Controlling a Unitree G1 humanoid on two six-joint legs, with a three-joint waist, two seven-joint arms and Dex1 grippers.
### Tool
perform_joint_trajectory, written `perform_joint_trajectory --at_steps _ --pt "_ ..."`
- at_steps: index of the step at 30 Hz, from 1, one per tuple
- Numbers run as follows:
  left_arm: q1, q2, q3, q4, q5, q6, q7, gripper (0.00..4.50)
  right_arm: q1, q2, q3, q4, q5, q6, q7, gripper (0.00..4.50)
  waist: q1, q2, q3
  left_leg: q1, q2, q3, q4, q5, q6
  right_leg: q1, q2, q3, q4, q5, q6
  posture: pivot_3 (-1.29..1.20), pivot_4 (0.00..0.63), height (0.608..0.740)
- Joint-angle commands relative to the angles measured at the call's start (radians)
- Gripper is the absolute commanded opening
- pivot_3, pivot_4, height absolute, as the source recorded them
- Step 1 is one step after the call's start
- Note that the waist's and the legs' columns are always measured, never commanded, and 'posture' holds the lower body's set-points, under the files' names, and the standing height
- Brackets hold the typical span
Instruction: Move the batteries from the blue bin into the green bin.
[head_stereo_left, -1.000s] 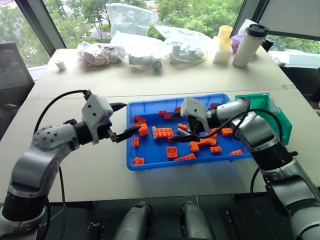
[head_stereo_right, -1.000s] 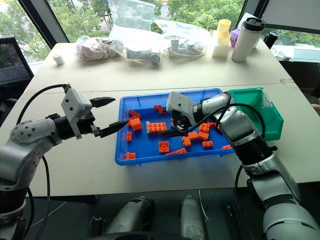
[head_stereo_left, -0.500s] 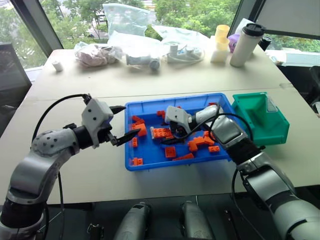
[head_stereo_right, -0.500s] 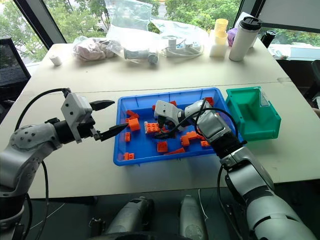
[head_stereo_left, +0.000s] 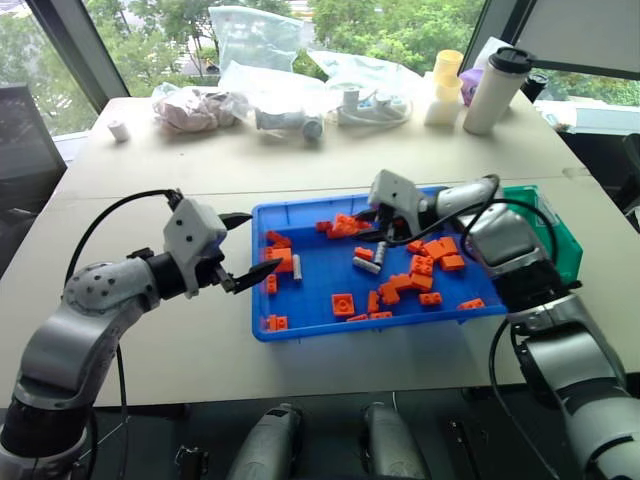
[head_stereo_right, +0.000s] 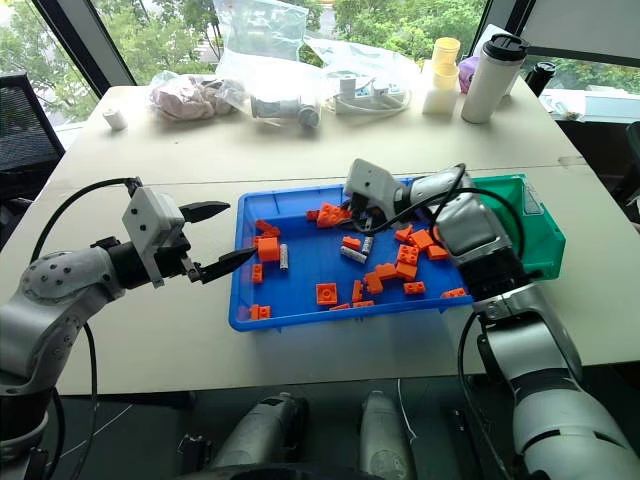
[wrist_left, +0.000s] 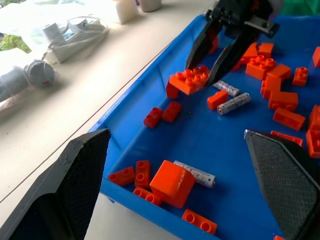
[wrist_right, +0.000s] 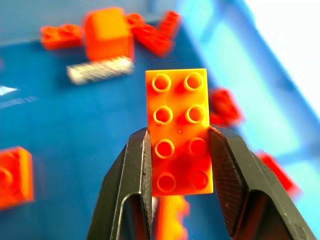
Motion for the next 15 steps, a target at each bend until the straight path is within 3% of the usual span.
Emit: perform_joint_trajectory --at_steps 1,3,4,9,15 --pt "-0.014 0.013 0.025 -0.019 -0.014 -0.017 -0.018 4.50 0.012 -0.038 -0.025 -0.011 -0.015 -0.029 -0.007 1.06 -0.007 0.000 0.000 0.000 0.000 0.000 0.000 0.000 0.000 0.000 0.000 0.000 0.000 0.000 0.000 0.00 0.150 0.740" --pt "-0.021 0.015 0.016 -0.006 -0.004 -0.026 -0.027 4.50 0.027 -0.065 -0.030 0.010 -0.027 -0.040 -0.011 1.06 -0.010 0.000 0.000 0.000 0.001 0.001 -0.001 0.000 0.000 -0.001 0.001 0.000 0.001 0.000 0.000 0.00 0.150 0.740" --pt "-0.025 0.014 0.011 -0.001 -0.001 -0.029 -0.029 4.50 0.034 -0.074 -0.030 0.015 -0.030 -0.042 -0.010 2.08 -0.009 0.000 0.000 0.000 0.001 0.001 -0.001 0.000 0.000 -0.001 0.001 0.001 0.001 0.000 0.000 0.00 0.150 0.740" --pt "-0.052 0.004 0.006 0.020 -0.004 -0.035 -0.036 4.50 0.048 -0.083 -0.034 0.010 -0.042 -0.048 -0.026 4.47 -0.005 0.000 0.000 0.000 0.001 0.001 -0.001 0.000 0.000 -0.001 0.000 0.001 0.001 0.000 0.000 0.00 0.150 0.740" --pt "-0.058 0.022 0.037 0.040 -0.024 -0.036 -0.062 4.50 0.036 -0.014 -0.055 -0.155 0.086 0.088 0.029 4.47 -0.007 0.000 0.000 0.000 0.001 0.001 -0.001 0.000 0.000 -0.001 0.000 0.001 0.001 0.000 0.000 0.00 0.150 0.740"
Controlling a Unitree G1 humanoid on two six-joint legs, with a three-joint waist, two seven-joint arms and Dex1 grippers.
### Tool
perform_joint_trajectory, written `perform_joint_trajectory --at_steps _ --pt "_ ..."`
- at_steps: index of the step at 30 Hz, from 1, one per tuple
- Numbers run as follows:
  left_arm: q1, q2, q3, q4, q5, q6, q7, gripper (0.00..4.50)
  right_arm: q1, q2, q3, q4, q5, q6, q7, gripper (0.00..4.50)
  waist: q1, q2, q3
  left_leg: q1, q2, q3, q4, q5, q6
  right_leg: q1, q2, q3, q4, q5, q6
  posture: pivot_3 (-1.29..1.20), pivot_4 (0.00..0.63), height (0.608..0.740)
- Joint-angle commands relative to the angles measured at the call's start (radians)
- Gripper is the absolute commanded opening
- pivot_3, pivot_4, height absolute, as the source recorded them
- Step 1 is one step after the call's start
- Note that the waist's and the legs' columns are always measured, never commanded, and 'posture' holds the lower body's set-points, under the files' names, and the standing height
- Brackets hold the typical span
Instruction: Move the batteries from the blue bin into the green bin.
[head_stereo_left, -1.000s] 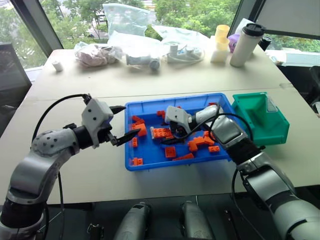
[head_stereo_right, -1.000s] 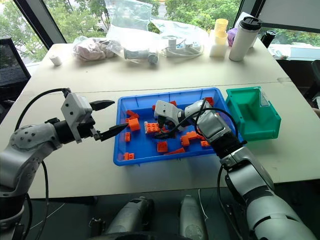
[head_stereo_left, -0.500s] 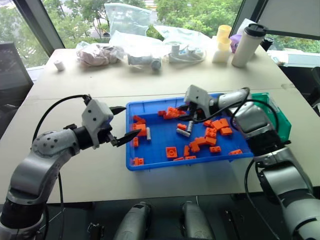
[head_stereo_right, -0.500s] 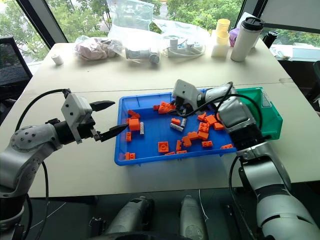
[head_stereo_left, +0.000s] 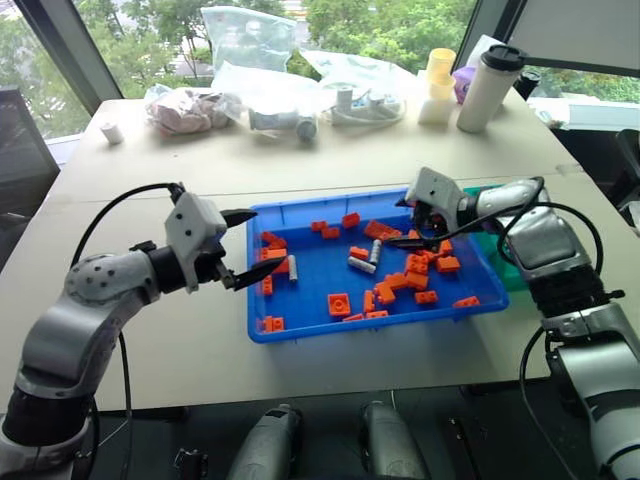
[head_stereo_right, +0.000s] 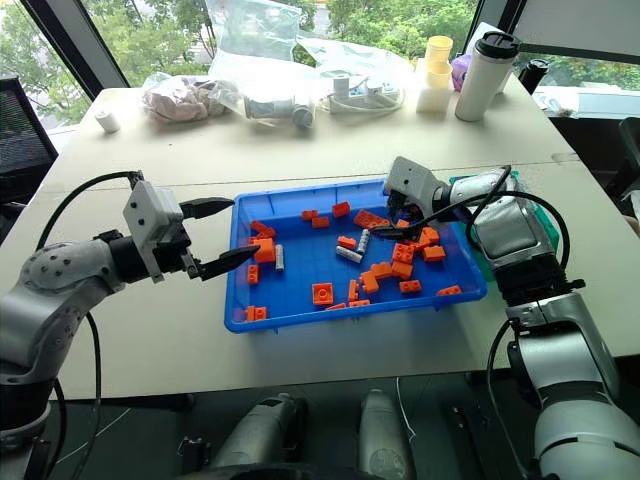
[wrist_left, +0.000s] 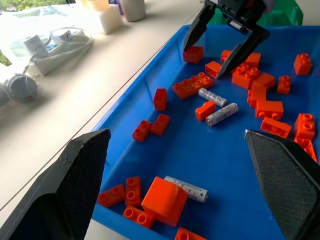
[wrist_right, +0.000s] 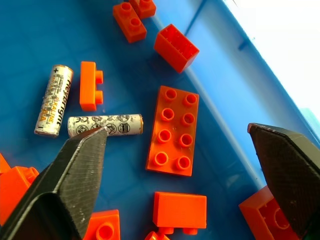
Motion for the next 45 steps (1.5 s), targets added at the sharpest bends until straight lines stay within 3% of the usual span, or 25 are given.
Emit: perform_joint_trajectory --at_steps 1,6,14,21,35,38,41,45 --pt "-0.013 0.022 0.039 0.002 -0.007 -0.019 -0.016 4.50 -0.014 0.061 -0.005 -0.181 0.104 0.103 0.047 4.47 -0.002 0.000 0.000 0.000 0.000 0.000 0.000 0.000 0.000 0.000 0.000 0.000 0.000 0.000 0.000 0.00 0.150 0.740" --pt "-0.031 0.028 0.045 0.024 0.002 -0.029 -0.016 4.50 0.015 0.199 0.139 -0.243 0.087 0.148 0.031 4.47 0.000 -0.001 0.000 0.000 0.000 0.000 0.000 0.000 0.000 0.000 0.000 0.000 0.000 0.000 0.000 0.00 0.150 0.740" --pt "-0.018 0.054 0.096 0.023 -0.001 -0.020 -0.013 4.50 -0.043 0.337 0.233 -0.028 0.011 0.068 -0.033 4.47 0.002 -0.001 0.000 0.000 -0.001 -0.001 0.001 0.000 0.000 0.001 0.000 -0.001 0.000 0.000 0.000 0.00 0.150 0.740" --pt "-0.005 0.058 0.107 0.005 -0.003 -0.012 -0.006 4.50 -0.104 0.406 0.240 0.183 -0.041 -0.042 -0.032 4.47 -0.005 -0.001 0.000 0.000 0.000 -0.001 0.000 0.000 -0.001 -0.001 0.001 0.000 0.001 0.000 0.000 0.00 0.150 0.740" --pt "0.012 0.057 0.102 -0.019 -0.004 -0.007 0.011 4.50 -0.136 0.487 0.236 0.356 -0.102 -0.153 -0.023 4.47 -0.005 -0.001 0.000 0.000 0.000 -0.001 0.000 0.000 -0.001 -0.001 0.001 0.000 0.001 0.000 0.000 0.00 0.150 0.740" --pt "0.016 0.055 0.099 -0.020 -0.001 -0.011 0.012 4.50 -0.130 0.482 0.237 0.360 -0.111 -0.169 -0.022 3.70 -0.005 -0.001 0.000 0.000 0.000 -0.001 0.000 0.000 -0.001 -0.001 0.001 0.000 0.001 0.000 0.000 0.00 0.150 0.740" --pt "0.016 0.054 0.094 -0.018 0.002 -0.014 0.012 4.50 -0.124 0.475 0.232 0.346 -0.110 -0.166 -0.013 2.28 -0.005 -0.001 0.000 0.000 0.000 -0.001 0.000 0.000 -0.001 -0.001 0.001 0.000 0.001 0.000 0.000 0.00 0.150 0.740" --pt "0.010 0.048 0.082 -0.006 0.009 -0.021 0.010 4.50 -0.118 0.456 0.211 0.294 -0.100 -0.134 -0.009 2.21 -0.005 -0.001 0.000 0.000 0.000 -0.001 0.000 0.000 -0.001 0.000 0.001 0.000 0.001 0.000 0.000 0.00 0.150 0.740"
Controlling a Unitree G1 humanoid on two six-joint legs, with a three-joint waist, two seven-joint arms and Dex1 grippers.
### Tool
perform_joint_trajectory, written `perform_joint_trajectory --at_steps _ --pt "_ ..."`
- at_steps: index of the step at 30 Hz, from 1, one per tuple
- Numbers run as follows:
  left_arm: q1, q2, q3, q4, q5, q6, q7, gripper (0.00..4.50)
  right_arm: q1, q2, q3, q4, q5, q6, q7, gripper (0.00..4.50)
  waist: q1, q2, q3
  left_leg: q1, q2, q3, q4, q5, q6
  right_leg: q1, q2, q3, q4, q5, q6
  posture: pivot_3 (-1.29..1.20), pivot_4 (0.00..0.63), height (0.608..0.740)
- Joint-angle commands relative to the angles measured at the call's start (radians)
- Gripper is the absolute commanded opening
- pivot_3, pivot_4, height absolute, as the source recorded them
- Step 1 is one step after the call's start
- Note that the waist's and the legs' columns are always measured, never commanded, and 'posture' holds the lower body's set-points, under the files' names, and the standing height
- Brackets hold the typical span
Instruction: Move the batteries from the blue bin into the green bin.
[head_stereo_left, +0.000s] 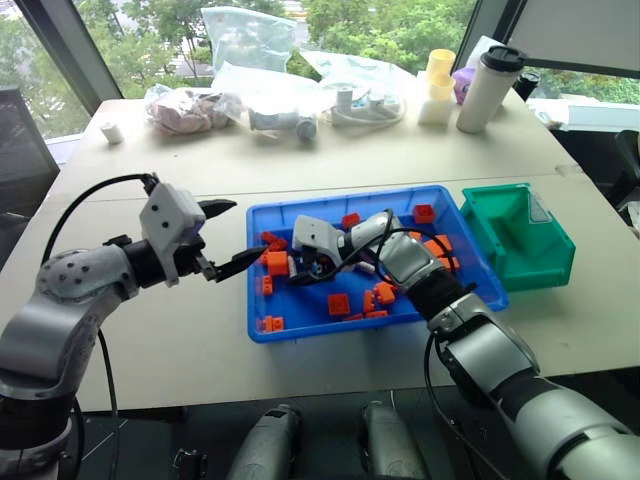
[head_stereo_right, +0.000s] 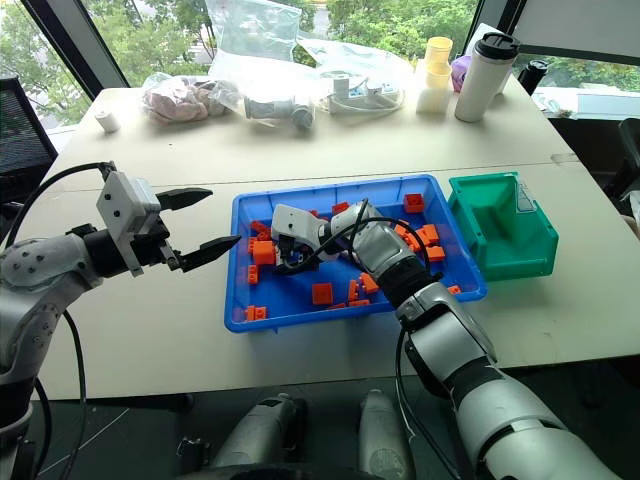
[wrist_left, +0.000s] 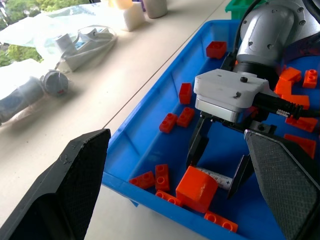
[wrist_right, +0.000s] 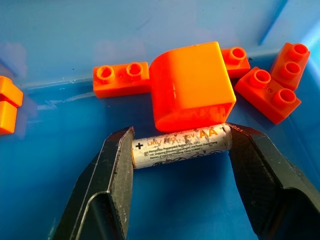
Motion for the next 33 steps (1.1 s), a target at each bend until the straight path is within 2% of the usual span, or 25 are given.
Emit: perform_joint_trajectory --at_steps 1,4,7,9,11,16,19,23,32,33 --pt "-0.010 0.002 0.008 -0.012 0.007 -0.022 0.002 4.50 0.000 -0.029 -0.030 -0.069 -0.004 0.025 -0.006 2.21 0.000 0.000 0.000 0.000 0.000 0.000 0.000 0.000 0.000 0.000 0.000 0.000 0.000 0.000 0.000 0.00 0.150 0.740" --pt "-0.018 -0.001 -0.001 -0.008 0.009 -0.024 0.002 4.50 0.015 -0.108 -0.070 -0.183 0.009 0.058 0.000 2.21 0.005 0.000 0.000 0.000 0.000 0.000 0.000 0.000 0.000 0.000 0.000 0.000 0.000 0.000 0.000 0.00 0.150 0.740" --pt "-0.028 -0.008 -0.013 -0.009 0.004 -0.024 -0.003 4.50 0.061 -0.248 -0.142 -0.391 0.048 0.125 0.044 2.21 0.010 0.000 0.000 -0.001 -0.001 0.000 0.000 0.000 0.000 0.000 -0.001 0.000 0.000 0.000 0.000 0.00 0.150 0.740" --pt "-0.047 -0.033 -0.054 -0.005 -0.001 -0.030 -0.013 4.50 0.106 -0.408 -0.308 -0.553 0.115 0.225 0.056 2.21 0.021 0.001 0.001 -0.001 -0.001 0.000 0.000 0.000 0.000 0.000 -0.001 0.000 -0.001 0.000 0.000 0.00 0.150 0.740" --pt "-0.049 -0.052 -0.083 -0.012 -0.006 -0.029 -0.023 4.50 0.137 -0.498 -0.424 -0.645 0.178 0.341 0.039 2.21 0.028 0.001 0.001 -0.002 -0.001 0.000 0.001 -0.001 0.001 0.000 -0.002 -0.001 -0.002 0.000 0.000 0.00 0.150 0.740" --pt "-0.095 -0.087 -0.147 0.010 -0.004 -0.038 -0.057 4.50 0.251 -0.663 -0.575 -0.690 0.184 0.439 -0.033 2.21 0.021 0.001 0.000 0.000 0.001 0.000 -0.001 -0.003 0.005 0.001 -0.001 0.000 -0.002 0.000 0.000 0.00 0.150 0.740" --pt "-0.146 -0.106 -0.174 0.051 0.000 -0.051 -0.084 4.50 0.296 -0.707 -0.633 -0.663 0.178 0.473 -0.107 2.21 0.024 0.001 0.001 0.000 0.000 0.001 0.000 -0.003 0.005 0.002 -0.001 0.000 -0.001 0.000 0.000 0.00 0.150 0.740" --pt "-0.233 -0.142 -0.196 0.101 -0.019 -0.060 -0.122 4.50 0.396 -0.770 -0.646 -0.601 0.146 0.446 -0.161 2.21 0.031 0.001 0.001 0.000 0.000 0.002 0.000 -0.002 0.004 0.002 -0.002 0.000 -0.001 0.000 0.000 0.00 0.150 0.740" --pt "-0.311 -0.174 -0.194 0.124 -0.066 -0.032 -0.167 4.50 0.445 -0.797 -0.657 -0.538 0.167 0.422 -0.204 2.21 0.025 0.001 0.001 0.000 0.000 0.002 0.001 -0.001 0.001 0.002 -0.001 0.000 -0.002 0.000 0.000 0.00 0.150 0.740" --pt "-0.311 -0.171 -0.198 0.128 -0.057 -0.038 -0.170 4.50 0.445 -0.801 -0.654 -0.527 0.165 0.414 -0.209 2.71 0.026 0.001 0.001 0.000 0.000 0.002 0.001 -0.001 0.001 0.002 -0.001 0.000 -0.002 0.000 0.000 0.00 0.150 0.740"
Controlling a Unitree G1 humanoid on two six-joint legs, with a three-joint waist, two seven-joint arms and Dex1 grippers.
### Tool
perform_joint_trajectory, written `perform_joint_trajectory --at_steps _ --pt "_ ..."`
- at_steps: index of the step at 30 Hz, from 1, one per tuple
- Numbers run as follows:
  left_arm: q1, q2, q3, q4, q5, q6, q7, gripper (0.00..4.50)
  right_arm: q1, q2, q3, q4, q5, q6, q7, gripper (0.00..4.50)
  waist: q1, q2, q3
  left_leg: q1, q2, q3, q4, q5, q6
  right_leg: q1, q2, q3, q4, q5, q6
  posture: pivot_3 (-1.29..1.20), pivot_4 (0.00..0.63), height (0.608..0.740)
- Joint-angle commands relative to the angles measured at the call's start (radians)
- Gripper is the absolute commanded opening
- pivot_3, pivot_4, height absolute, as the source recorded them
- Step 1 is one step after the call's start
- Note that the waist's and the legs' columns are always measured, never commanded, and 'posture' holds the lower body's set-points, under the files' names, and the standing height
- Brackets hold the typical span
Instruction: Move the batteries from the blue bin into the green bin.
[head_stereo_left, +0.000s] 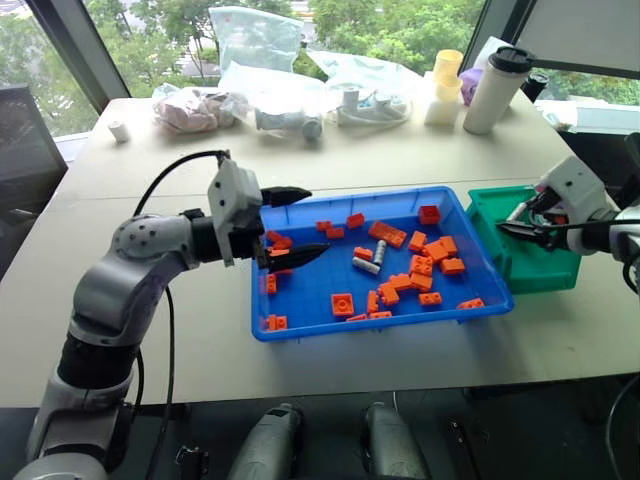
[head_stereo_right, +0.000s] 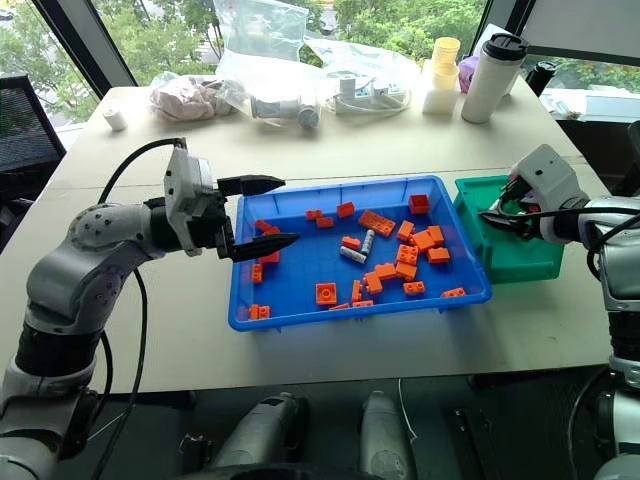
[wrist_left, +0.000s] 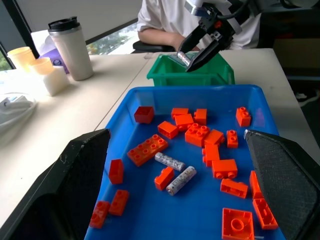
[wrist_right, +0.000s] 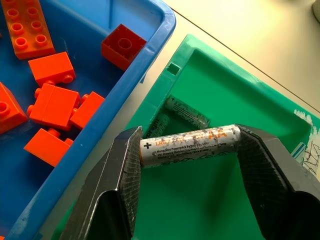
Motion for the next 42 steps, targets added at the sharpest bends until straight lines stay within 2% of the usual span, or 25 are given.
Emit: perform_joint_trajectory --at_steps 1,4,7,10,15,20,24,41,42 --pt "-0.019 0.011 0.009 -0.006 0.000 -0.015 -0.013 4.50 -0.009 -0.033 -0.027 0.028 -0.001 -0.032 -0.023 3.28 0.001 0.000 0.000 0.000 0.000 0.000 0.000 0.000 0.000 0.000 0.000 0.000 0.000 0.000 0.000 0.00 0.150 0.740" --pt "-0.008 0.009 0.010 -0.013 0.004 -0.016 -0.008 4.50 -0.028 -0.039 -0.028 0.038 0.012 -0.039 -0.026 4.45 0.003 0.000 0.000 0.000 0.000 0.000 0.000 0.000 0.000 0.000 0.000 0.000 0.000 0.000 0.000 0.00 0.150 0.740" --pt "0.000 0.011 0.010 -0.013 0.013 -0.021 -0.006 4.50 -0.065 -0.032 -0.036 0.038 0.035 -0.041 -0.032 4.45 0.001 0.000 0.000 0.000 0.000 0.000 0.000 0.000 0.000 0.000 0.000 0.000 0.000 0.000 0.000 0.00 0.150 0.740" --pt "0.005 0.013 0.015 -0.014 0.015 -0.022 -0.005 4.50 -0.126 0.001 -0.056 0.001 0.118 0.033 -0.019 4.45 -0.002 0.000 0.000 0.000 0.000 0.000 0.000 0.000 0.000 0.000 0.000 0.000 0.000 0.000 0.000 0.00 0.150 0.740" --pt "0.009 0.026 0.037 -0.004 0.019 -0.024 0.006 4.50 -0.152 0.103 0.060 -0.243 0.283 0.138 0.064 4.45 -0.004 0.000 0.000 0.000 0.001 0.000 0.000 0.000 0.000 0.000 0.001 0.000 0.000 0.000 0.000 0.00 0.150 0.740" --pt "0.014 0.039 0.047 -0.018 0.017 -0.017 0.015 4.50 -0.104 0.172 0.257 -0.258 0.235 0.110 0.070 4.45 0.009 -0.001 0.000 0.000 0.000 -0.001 0.001 0.000 0.000 0.001 0.000 0.000 0.000 0.000 0.000 0.00 0.150 0.740" --pt "0.028 0.049 0.054 -0.035 0.013 -0.009 0.028 4.50 -0.093 0.196 0.331 -0.253 0.213 0.084 0.065 4.45 0.007 -0.001 0.000 -0.001 -0.002 -0.001 0.002 0.000 0.001 0.000 -0.001 -0.001 0.000 0.000 0.000 0.00 0.150 0.740" --pt "0.075 0.065 0.059 -0.090 0.014 0.006 0.083 4.50 -0.130 0.309 0.480 -0.143 0.134 0.050 0.062 4.45 0.004 -0.001 0.000 -0.001 -0.001 -0.001 0.001 0.000 0.000 0.000 0.000 0.000 0.000 0.000 0.000 0.00 0.150 0.740" --pt "0.076 0.065 0.059 -0.091 0.014 0.006 0.084 4.50 -0.133 0.313 0.485 -0.133 0.127 0.051 0.060 4.22 0.004 -0.001 0.000 -0.001 -0.001 -0.001 0.001 0.000 0.000 0.000 0.000 0.000 0.000 0.000 0.000 0.00 0.150 0.740"
